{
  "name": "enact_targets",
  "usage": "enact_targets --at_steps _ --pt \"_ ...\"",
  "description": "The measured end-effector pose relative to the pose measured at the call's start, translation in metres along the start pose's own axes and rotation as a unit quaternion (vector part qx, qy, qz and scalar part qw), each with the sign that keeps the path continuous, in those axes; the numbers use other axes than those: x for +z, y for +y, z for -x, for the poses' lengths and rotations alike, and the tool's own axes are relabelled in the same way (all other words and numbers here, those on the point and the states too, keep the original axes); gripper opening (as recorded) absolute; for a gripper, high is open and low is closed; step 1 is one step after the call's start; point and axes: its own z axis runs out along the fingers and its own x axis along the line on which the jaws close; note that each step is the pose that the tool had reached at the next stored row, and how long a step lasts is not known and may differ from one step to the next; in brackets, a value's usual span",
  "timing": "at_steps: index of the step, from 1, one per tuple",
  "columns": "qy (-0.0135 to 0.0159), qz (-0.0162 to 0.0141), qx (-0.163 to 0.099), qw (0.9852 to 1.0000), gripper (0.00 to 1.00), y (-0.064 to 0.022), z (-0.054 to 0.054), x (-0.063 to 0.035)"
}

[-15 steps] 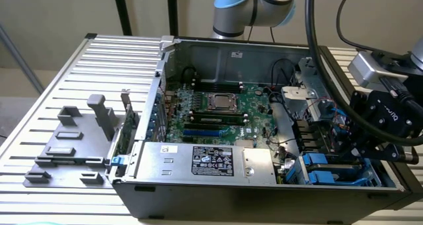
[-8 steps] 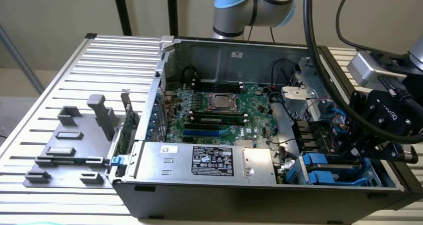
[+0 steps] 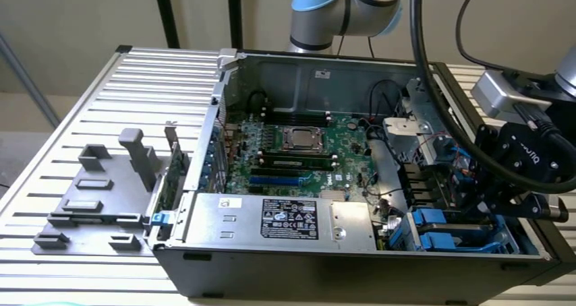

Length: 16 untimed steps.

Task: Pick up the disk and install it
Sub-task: 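Insert the first disk wire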

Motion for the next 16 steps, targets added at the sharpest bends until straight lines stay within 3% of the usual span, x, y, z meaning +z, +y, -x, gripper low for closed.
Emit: enact_targets --at_steps 8,16 --pt "0.0068 -0.0005 0.001 1.0 0.16 -0.0006 0.0004 0.0006" --pt "0.0091 -0.0006 0.001 1.0 0.16 -0.0012 0.0007 0.0042"
